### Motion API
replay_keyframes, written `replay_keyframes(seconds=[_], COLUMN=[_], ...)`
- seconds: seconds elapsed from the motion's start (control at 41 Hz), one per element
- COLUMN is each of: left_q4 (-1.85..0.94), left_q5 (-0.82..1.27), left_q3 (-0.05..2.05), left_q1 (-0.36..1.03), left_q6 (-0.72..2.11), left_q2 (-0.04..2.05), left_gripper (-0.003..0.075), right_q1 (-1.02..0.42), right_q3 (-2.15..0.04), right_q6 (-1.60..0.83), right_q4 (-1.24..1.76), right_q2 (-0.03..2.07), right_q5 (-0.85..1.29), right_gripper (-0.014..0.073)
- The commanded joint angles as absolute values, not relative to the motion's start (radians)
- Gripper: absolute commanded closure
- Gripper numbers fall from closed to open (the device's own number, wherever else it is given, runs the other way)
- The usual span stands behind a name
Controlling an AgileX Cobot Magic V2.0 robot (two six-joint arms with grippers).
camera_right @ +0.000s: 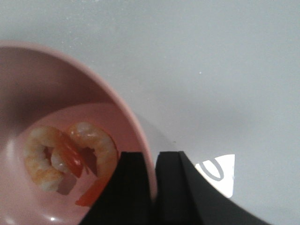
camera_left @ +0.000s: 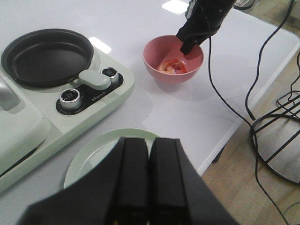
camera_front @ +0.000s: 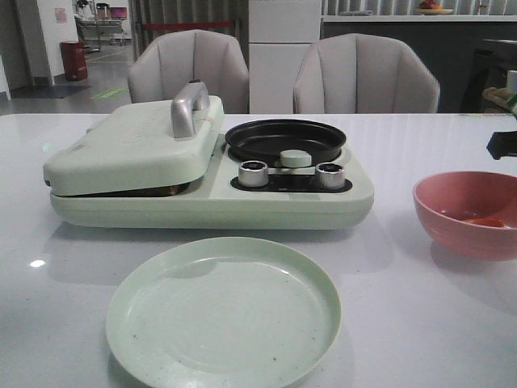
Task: Make breakfast with bread and shrimp
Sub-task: 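Grasp the rim of the pink shrimp bowl with the right gripper, then lift the bowl over the frying pan and tip the shrimp in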
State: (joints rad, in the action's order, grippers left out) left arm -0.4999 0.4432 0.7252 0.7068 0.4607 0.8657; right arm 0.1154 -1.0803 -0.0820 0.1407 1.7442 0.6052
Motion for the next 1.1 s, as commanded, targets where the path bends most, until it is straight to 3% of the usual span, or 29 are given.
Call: replay_keyframes(seconds=[0.0,0.366,0.707,1.073], left_q4=[-0.515,-0.515,-0.515,-0.515], left_q5=[0.372,0.38,0.389,0.398], left_q3=[0.755,0.755,0.755,0.755], left_q1=[0.714,0.714,0.714,0.714], left_q6=[0.464,0.464,0.464,0.464], left_q2=[0.86,0.86,0.86,0.86], left_gripper=[0.0622,0.0622,0.0622,0.0622], right_q1=[0.088,-0.146,-0.367,-0.511], right_q3=[-1.134,-1.486,-1.801,-1.921], right_q6=[-0.117,-0.046,0.356,0.585], right_q4=[0.117,-0.137,-0.802,-1.289], right_q2=[1.639,1.617,1.813,1.995], right_q5=[0.585,0.646,0.757,0.897], right_gripper=[0.0557,0.0547,0.0547,0.0547])
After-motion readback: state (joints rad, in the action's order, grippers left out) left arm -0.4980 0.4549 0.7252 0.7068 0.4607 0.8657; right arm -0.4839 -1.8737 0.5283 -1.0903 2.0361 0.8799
